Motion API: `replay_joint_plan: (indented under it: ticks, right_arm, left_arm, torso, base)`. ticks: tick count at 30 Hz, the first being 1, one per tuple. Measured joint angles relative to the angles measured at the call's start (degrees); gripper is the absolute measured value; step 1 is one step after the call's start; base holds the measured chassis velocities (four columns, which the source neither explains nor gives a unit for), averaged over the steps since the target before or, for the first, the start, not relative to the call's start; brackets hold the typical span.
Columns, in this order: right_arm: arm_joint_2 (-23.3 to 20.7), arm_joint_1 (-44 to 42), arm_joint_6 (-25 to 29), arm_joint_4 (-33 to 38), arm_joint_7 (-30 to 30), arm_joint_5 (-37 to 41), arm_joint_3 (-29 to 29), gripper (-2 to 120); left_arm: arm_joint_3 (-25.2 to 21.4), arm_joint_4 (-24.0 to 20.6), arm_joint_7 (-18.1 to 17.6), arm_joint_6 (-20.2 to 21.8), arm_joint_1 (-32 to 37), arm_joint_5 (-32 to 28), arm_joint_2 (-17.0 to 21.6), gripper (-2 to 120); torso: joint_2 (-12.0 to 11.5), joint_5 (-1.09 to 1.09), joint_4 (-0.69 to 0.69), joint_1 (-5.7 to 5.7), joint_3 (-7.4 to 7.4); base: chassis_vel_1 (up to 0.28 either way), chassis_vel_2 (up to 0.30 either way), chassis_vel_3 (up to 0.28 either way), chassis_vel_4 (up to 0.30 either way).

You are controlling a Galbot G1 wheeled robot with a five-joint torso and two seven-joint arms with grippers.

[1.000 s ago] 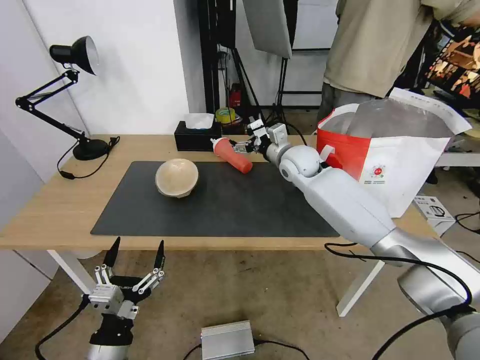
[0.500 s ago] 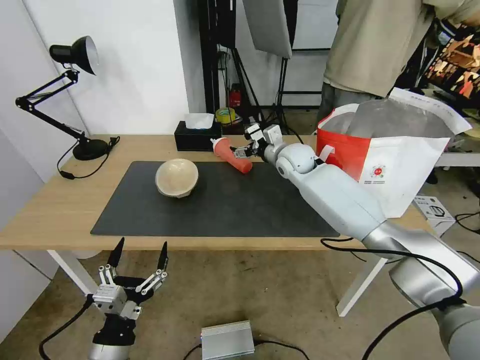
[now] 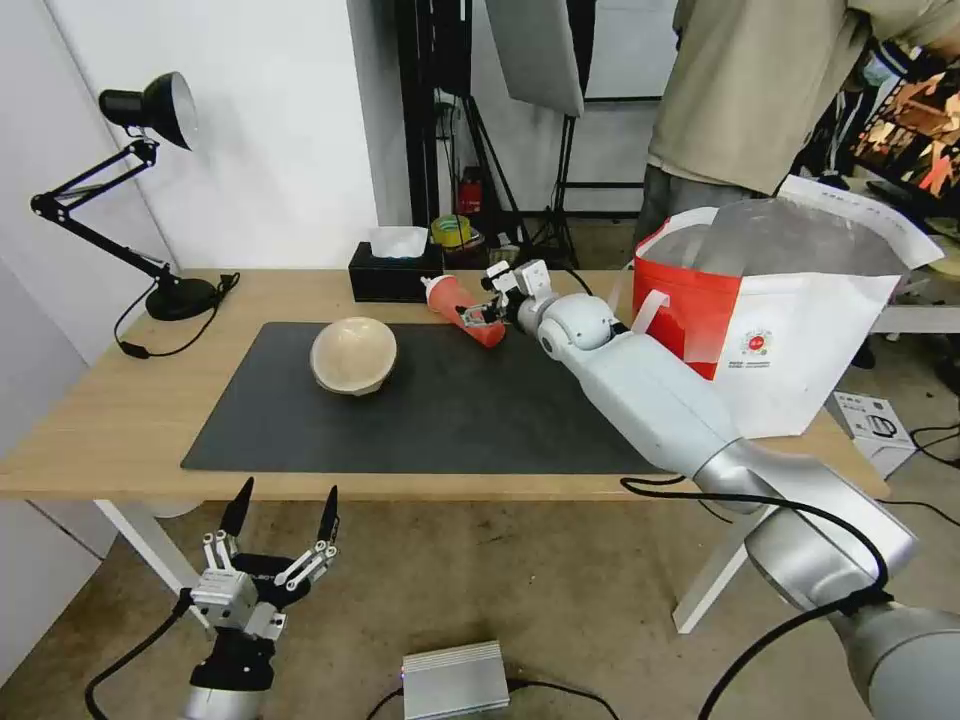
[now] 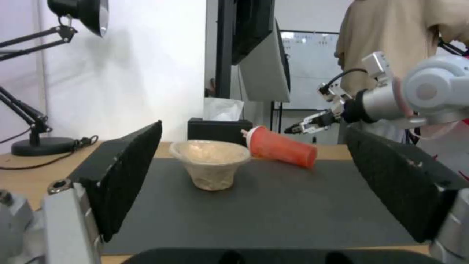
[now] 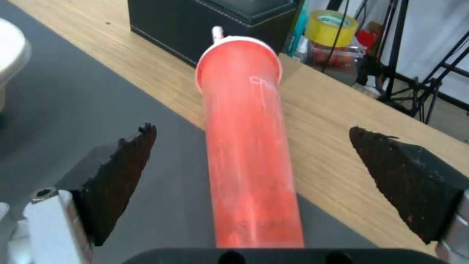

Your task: Pick up the trash from the table and place it into the takeout bag.

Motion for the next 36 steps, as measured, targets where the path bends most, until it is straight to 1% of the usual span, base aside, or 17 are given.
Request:
replay_joint_plan:
  ticks: [8, 21, 36]
  right_arm:
    - [2.0, 0.0, 1.5, -4.4, -1.2, -3.5, 1.0, 100]
    - [3.6, -0.1, 3.3, -9.1, -2.0, -6.6, 2.4, 100]
    - [4.5, -0.7, 4.1, -11.0, -2.3, -7.6, 3.3, 100]
  left_arm:
    - [0.0, 0.6, 0.2, 0.0, -0.2, 0.0, 0.0, 100]
    - [-0.2, 1.1, 0.4, 0.0, -0.3, 0.0, 0.0, 100]
    - [-0.3, 1.4, 0.5, -0.1, -0.4, -0.2, 0.0, 100]
  torso:
    - [0.0, 0.00, 0.00, 0.00, 0.00]
    - [0.0, 0.00, 0.00, 0.00, 0.00]
    - [0.0, 0.00, 0.00, 0.00, 0.00]
  base:
    - [0.000, 0.000, 0.000, 0.000]
    - [0.000, 0.000, 0.000, 0.000]
    - [0.000, 0.000, 0.000, 0.000]
